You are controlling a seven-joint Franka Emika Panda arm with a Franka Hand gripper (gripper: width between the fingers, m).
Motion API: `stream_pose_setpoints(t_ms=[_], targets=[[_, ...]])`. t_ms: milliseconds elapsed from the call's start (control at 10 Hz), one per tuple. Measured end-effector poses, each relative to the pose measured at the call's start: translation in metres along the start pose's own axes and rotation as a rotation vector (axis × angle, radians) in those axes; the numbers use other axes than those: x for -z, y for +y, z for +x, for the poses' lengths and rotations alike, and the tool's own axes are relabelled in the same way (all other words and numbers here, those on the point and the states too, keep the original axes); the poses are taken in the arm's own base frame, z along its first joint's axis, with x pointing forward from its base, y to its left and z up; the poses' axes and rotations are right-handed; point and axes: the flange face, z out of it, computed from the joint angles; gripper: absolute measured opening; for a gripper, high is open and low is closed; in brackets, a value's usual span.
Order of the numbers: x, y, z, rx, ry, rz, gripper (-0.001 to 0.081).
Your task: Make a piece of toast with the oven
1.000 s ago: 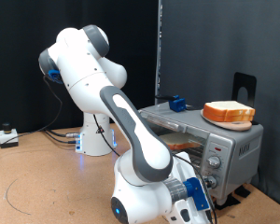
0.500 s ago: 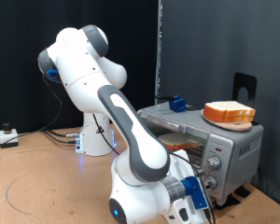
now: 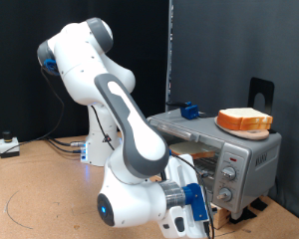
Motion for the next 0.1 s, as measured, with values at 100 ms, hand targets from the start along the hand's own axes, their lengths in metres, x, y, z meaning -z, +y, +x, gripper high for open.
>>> stream_pose_setpoints(t_ms=[100], targets=[[0.0128, -0.0075, -0.0003, -0.031, 0.011, -0.019, 0.0770]])
